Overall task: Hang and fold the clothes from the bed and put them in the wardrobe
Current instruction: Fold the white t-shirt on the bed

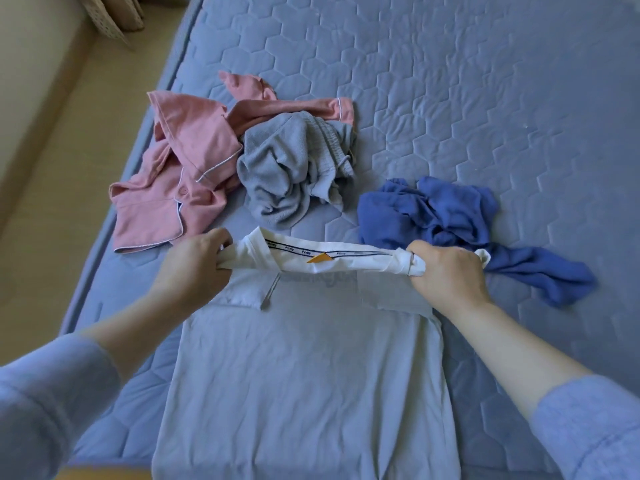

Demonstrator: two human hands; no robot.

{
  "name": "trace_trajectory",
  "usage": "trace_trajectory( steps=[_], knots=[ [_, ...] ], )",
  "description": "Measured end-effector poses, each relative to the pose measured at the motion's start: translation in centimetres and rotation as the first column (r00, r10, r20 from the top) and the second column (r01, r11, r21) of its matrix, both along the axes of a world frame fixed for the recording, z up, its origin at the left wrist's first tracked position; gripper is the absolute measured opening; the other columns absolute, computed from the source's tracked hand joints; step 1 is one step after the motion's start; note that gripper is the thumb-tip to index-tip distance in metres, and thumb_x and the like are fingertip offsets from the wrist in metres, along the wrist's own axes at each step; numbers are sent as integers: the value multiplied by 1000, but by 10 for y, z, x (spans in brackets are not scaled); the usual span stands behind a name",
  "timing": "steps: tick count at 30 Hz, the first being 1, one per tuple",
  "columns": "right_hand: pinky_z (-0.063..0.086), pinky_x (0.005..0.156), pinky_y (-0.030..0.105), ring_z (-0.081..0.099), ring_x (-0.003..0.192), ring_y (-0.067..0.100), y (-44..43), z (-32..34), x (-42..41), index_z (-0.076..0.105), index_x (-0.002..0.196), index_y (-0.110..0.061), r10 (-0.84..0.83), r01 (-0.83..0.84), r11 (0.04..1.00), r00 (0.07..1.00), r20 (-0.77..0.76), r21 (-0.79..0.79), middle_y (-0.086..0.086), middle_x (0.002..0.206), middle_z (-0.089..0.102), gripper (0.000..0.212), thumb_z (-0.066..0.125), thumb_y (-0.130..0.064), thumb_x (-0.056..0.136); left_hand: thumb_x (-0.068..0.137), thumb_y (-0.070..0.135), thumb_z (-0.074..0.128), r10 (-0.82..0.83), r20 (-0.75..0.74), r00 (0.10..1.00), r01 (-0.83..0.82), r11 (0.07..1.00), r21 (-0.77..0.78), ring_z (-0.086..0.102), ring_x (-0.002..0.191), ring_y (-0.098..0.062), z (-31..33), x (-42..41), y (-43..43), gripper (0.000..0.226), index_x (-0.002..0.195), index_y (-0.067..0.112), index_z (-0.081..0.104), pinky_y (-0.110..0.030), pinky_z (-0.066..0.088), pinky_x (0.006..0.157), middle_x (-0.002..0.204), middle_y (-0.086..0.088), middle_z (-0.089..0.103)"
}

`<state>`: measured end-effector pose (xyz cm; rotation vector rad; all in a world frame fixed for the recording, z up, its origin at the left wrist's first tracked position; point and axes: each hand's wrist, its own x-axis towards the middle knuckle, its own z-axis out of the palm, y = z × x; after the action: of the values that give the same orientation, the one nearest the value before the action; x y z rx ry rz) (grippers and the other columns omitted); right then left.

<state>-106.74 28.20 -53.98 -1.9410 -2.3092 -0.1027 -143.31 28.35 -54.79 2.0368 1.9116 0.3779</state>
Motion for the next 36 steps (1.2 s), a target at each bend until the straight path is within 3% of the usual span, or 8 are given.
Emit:
trace_trajectory(
  steps=[3,11,13,17,20,24,29,36],
  knots=[
    [24,48,23,49,35,32,-49,-3,-2,62,63,-12,-11,11,1000,1000,-10,28,9,41,50,7,67,-8,60,67,-3,58,6,5,1000,-5,1000,-25,44,58,-29,-6,-5,-41,23,84,12,56,-29,27,48,61,2,51],
    [38,43,26,54,40,33,-186,-22,-9,67,72,-14,-31,27,990,999,-32,-138,5,49,58,23,67,-10,49,66,-4,63,-46,36,998,51,990,-134,42,54,-25,-31,-20,-169,26,85,11,55,-26,24,43,62,7,47],
    [45,54,30,63,60,33,-216,-43,-12,64,85,-15,-7,23,936,999,46,-351,3,67,66,31,77,-13,57,73,3,66,-135,-2,991,129,951,-281,50,64,-29,-55,-19,-203,21,91,9,55,-35,39,49,77,-1,53],
    [38,81,32,58,103,21,-271,-90,-12,53,106,-24,8,-2,691,1000,6,-723,-5,104,62,18,56,-24,88,87,32,61,-247,-151,957,112,798,-593,53,101,-22,-100,-21,-256,25,108,20,54,-35,46,79,107,1,51],
    [38,76,33,59,96,22,-292,-102,-19,51,97,-22,-74,36,707,997,-23,-706,-4,97,60,13,60,-25,87,84,38,67,-189,-166,968,74,844,-531,50,107,-23,-112,-21,-274,35,113,23,57,-31,39,85,112,1,51],
    [41,82,35,61,98,23,-291,-102,-23,54,112,-20,-118,56,751,992,-50,-658,-4,101,62,28,63,-23,86,80,37,71,-183,-111,977,114,885,-450,52,98,-26,-106,-20,-266,36,109,20,57,-34,41,74,105,0,51],
    [32,65,31,51,78,24,-291,-93,-21,48,76,-17,19,-85,771,994,-111,-631,-5,78,40,16,58,-6,81,86,21,60,-352,-8,936,311,837,-449,54,92,-23,-94,-8,-259,7,89,15,60,-33,41,73,95,1,54],
    [33,70,30,53,97,19,-316,-101,-14,59,97,-19,-59,67,698,998,36,-712,-1,97,56,15,44,-19,94,90,37,56,-444,-118,888,303,759,-576,51,100,-15,-98,-9,-280,15,102,27,59,-27,39,80,104,9,54]
  ],
)
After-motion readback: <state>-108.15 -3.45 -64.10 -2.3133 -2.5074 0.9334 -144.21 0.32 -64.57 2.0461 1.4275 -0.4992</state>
